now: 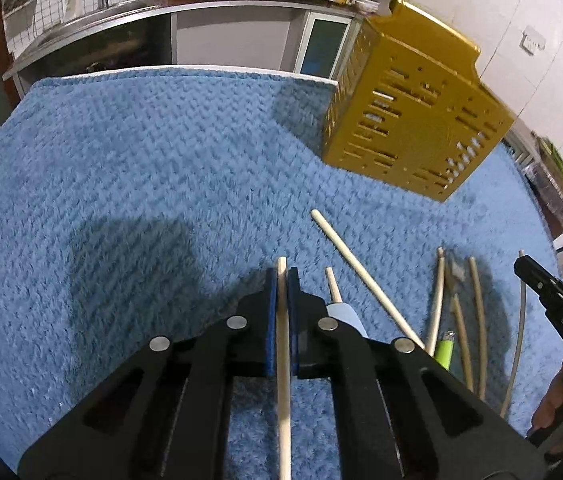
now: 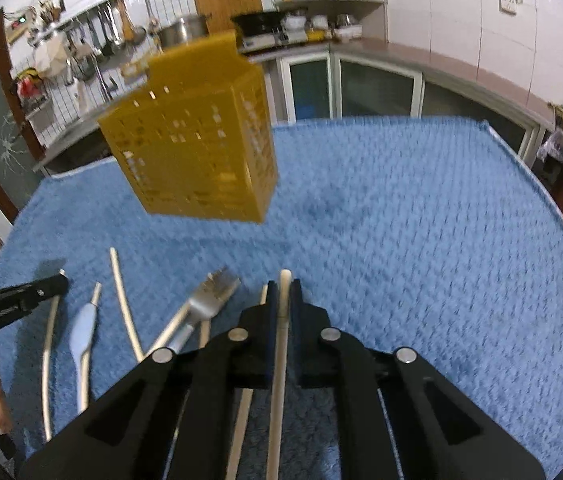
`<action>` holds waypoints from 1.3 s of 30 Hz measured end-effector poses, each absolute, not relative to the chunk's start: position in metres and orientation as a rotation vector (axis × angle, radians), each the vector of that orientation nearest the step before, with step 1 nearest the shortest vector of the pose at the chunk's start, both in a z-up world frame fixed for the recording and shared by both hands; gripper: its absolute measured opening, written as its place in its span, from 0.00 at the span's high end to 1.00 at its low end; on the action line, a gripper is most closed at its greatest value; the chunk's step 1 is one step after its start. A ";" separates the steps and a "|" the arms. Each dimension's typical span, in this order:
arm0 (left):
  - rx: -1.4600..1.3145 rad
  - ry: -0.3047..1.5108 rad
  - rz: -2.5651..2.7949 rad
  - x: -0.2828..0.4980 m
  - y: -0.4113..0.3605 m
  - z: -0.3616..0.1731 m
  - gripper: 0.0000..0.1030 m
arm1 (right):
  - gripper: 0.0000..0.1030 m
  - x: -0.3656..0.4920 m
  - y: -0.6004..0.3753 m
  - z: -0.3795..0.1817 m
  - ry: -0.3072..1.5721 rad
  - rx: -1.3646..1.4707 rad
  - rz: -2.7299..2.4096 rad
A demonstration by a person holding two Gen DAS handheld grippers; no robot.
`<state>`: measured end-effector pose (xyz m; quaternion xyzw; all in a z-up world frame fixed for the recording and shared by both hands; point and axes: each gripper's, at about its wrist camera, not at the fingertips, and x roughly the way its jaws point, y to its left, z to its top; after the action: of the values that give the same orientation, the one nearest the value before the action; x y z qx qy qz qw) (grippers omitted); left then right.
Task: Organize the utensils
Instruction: 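Close the right tool on a wooden chopstick while the left tool grasps another chopstick, then lift both chopsticks and lower them upright into the yellow slotted caddy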
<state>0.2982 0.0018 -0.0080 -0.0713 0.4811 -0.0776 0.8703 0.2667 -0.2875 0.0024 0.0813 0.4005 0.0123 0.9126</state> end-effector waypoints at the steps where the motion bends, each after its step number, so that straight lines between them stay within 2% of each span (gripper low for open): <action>1: -0.151 1.007 -0.167 0.297 0.002 -0.006 0.96 | 0.94 0.264 -0.288 0.008 0.803 0.167 0.029; 7: -0.170 1.017 -0.185 0.295 0.004 -0.009 0.96 | 0.94 0.263 -0.291 0.025 0.754 0.156 0.041; 17: -0.146 0.971 -0.220 0.291 -0.005 0.012 0.96 | 0.94 0.269 -0.289 0.023 0.752 0.158 0.053; 23: -0.158 0.861 -0.242 0.290 -0.008 0.057 0.96 | 0.95 0.267 -0.296 0.055 0.679 0.161 0.058; 39: -0.129 0.525 -0.310 0.313 -0.034 0.194 0.97 | 0.95 0.290 -0.302 0.185 0.392 0.140 0.070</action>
<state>0.3132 -0.0343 0.1940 -0.0635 0.2581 -0.1523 0.9519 0.2902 -0.3019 0.1851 0.0694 0.1947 0.0347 0.9778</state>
